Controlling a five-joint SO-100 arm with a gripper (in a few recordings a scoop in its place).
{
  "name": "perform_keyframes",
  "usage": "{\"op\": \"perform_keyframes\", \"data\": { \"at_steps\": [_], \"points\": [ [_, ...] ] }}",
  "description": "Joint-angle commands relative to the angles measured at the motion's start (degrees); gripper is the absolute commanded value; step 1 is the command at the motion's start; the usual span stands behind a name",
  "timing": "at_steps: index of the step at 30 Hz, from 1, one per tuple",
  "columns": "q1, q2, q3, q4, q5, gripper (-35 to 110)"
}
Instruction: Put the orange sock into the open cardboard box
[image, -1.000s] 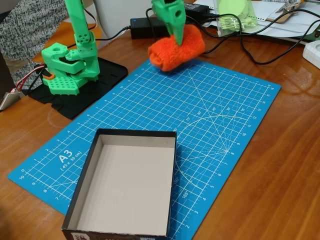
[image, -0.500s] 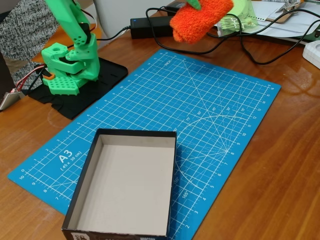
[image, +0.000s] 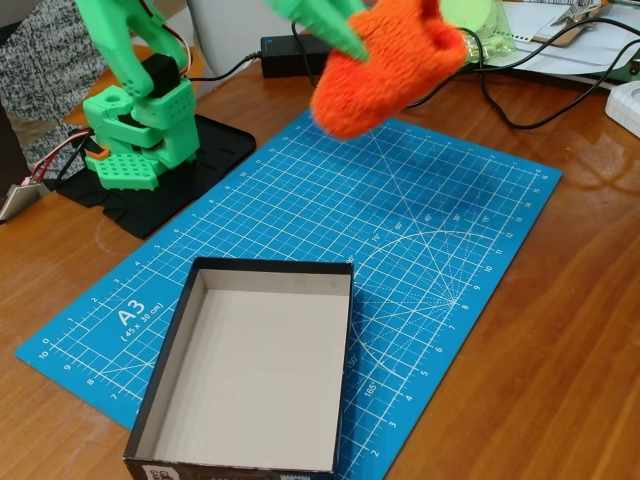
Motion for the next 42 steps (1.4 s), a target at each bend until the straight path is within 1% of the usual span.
{"op": "perform_keyframes", "data": {
  "at_steps": [1,15,18,20,24,30,38,42],
  "points": [
    [3.34,0.26,-0.35,-1.93,9.4,0],
    [14.41,-6.68,-4.92,-2.9,56.51,0],
    [18.81,-8.53,-7.12,-2.2,64.6,0],
    [21.8,-10.2,-9.14,-2.2,68.12,0],
    [26.72,-15.56,-13.97,-2.11,69.08,0],
    [32.7,-24.96,-21.36,-2.11,65.65,0],
    [33.75,-32.26,-24.35,-3.08,63.28,0],
    [31.73,-32.08,-24.43,-1.93,60.12,11]
  ]
}}
